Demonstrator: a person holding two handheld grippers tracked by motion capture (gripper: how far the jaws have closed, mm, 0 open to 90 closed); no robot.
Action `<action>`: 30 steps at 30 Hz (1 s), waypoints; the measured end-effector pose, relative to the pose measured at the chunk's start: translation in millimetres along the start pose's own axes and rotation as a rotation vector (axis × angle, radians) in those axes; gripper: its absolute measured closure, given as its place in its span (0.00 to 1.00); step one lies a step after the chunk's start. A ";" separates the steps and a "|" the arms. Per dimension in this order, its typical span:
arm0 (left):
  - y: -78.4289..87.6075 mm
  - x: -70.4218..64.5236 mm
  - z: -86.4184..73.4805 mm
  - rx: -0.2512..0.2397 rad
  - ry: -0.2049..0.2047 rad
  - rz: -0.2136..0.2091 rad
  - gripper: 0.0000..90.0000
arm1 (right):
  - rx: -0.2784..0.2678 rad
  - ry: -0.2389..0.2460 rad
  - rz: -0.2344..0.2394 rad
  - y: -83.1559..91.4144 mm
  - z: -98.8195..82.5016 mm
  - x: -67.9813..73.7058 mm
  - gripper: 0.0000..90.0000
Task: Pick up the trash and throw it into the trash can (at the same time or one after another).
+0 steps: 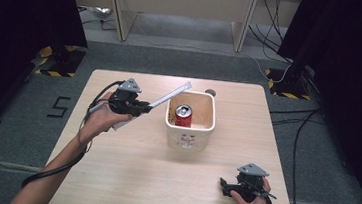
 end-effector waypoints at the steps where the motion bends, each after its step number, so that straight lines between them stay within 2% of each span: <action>1: -1.3 -1.6 1.7 0.002 -0.006 -0.003 0.89 | 0.000 0.000 0.000 0.0 0.0 0.0 0.00; 9: -11.0 -8.5 8.6 0.031 -0.039 -0.011 0.89 | 0.002 0.000 0.001 0.1 -0.2 0.3 0.00; 22: -22.2 -11.1 12.3 0.095 -0.090 -0.024 0.89 | 0.000 0.003 0.002 0.1 -0.1 0.5 0.00; 30: -26.1 -9.1 18.7 0.115 -0.116 -0.009 0.89 | 0.000 0.004 0.002 0.1 0.0 0.6 0.00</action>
Point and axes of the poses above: each handheld gripper's, and its own axes: y roughly backward along the jaws, z roughly out of its top, x roughly to its left, the point moved 10 cm from there along -y, roughly forward along the jaws, and after that the axes turned 1 degree about z, right-handed, at the moved point
